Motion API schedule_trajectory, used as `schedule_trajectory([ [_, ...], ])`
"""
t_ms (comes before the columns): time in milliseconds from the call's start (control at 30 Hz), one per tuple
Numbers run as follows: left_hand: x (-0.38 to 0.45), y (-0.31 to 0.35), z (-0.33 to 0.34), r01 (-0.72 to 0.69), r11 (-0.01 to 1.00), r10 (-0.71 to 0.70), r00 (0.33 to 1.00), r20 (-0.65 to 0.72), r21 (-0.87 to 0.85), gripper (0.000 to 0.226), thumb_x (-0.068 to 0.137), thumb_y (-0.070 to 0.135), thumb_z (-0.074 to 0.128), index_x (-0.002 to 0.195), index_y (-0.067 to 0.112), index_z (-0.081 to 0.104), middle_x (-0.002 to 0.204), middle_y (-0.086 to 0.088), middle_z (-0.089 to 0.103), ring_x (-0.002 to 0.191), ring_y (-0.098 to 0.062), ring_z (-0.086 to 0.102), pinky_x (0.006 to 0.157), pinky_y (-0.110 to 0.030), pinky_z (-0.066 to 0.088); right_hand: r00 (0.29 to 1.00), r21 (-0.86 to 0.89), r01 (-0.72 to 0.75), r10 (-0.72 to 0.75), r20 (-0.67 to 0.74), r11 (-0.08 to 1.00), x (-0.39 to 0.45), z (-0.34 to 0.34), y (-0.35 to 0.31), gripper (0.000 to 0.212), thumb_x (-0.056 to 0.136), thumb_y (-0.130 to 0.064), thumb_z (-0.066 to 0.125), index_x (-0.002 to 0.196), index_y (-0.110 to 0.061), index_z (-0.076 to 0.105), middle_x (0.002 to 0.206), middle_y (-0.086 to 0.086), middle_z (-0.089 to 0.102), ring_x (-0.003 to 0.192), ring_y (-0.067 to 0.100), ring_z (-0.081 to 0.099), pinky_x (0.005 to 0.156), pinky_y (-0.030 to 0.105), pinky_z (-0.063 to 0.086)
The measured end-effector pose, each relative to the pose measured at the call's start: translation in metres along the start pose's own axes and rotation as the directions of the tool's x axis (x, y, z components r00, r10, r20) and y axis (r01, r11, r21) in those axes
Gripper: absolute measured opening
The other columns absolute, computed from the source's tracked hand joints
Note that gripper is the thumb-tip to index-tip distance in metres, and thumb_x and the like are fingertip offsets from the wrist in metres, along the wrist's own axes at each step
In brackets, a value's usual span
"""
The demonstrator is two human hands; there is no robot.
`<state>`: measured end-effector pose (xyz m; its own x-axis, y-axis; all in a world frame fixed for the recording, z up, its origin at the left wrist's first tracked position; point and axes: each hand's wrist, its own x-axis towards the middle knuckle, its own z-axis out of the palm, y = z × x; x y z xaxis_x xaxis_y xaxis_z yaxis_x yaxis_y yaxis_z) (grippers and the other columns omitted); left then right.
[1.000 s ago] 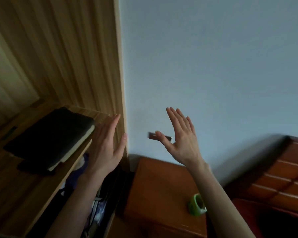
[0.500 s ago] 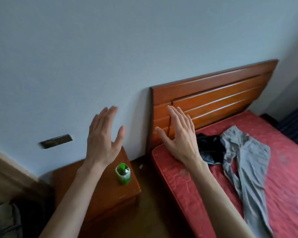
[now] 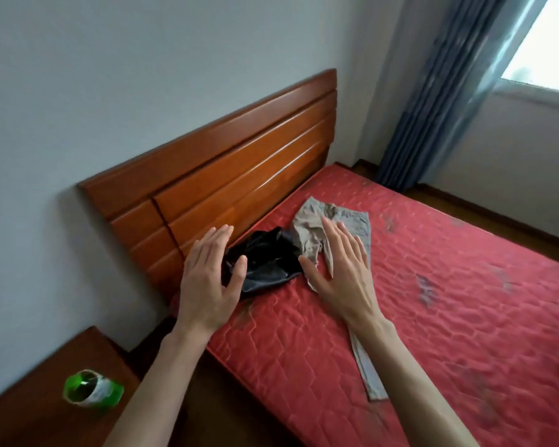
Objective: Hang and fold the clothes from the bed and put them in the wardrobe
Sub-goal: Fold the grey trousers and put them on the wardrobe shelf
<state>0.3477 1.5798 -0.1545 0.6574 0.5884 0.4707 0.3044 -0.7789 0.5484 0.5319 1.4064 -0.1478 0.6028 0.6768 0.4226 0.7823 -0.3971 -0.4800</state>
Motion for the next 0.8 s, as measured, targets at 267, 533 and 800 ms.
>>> schedule_trajectory([
  [267, 0.073, 0.049, 0.104, -0.127, 0.991, 0.133, 0.982, 0.132, -0.051, 0.059, 0.105, 0.050, 0.041, 0.155, 0.018, 0.040, 0.158, 0.000, 0.045, 0.153, -0.014, 0.029, 0.122, -0.050, 0.030, 0.990, -0.088, -0.124, 0.117, -0.085, 0.988, 0.018, -0.027, 0.103, 0.081, 0.097, -0.070, 0.043, 0.162, -0.023, 0.029, 0.166, -0.006, 0.034, 0.157, 0.015, 0.020, 0.126, 0.049, 0.021],
  [533, 0.165, 0.026, 0.194, -0.200, 0.977, 0.212, 0.956, 0.204, -0.076, 0.062, 0.105, 0.054, 0.037, 0.156, 0.019, 0.039, 0.160, 0.003, 0.042, 0.154, -0.011, 0.025, 0.124, -0.047, 0.027, 0.972, -0.161, -0.222, 0.204, -0.119, 0.962, 0.089, 0.000, 0.175, 0.080, 0.098, -0.068, 0.041, 0.162, -0.022, 0.028, 0.167, -0.006, 0.031, 0.158, 0.013, 0.018, 0.128, 0.046, 0.017],
  [800, 0.270, -0.020, 0.285, -0.191, 0.975, 0.215, 0.937, 0.277, -0.111, 0.062, 0.104, 0.054, 0.038, 0.156, 0.019, 0.040, 0.160, 0.004, 0.043, 0.154, -0.008, 0.024, 0.125, -0.045, 0.026, 0.926, -0.178, -0.374, 0.354, -0.134, 0.910, 0.170, 0.057, 0.246, 0.077, 0.100, -0.065, 0.044, 0.163, -0.024, 0.024, 0.168, -0.005, 0.029, 0.158, 0.012, 0.017, 0.127, 0.048, 0.021],
])
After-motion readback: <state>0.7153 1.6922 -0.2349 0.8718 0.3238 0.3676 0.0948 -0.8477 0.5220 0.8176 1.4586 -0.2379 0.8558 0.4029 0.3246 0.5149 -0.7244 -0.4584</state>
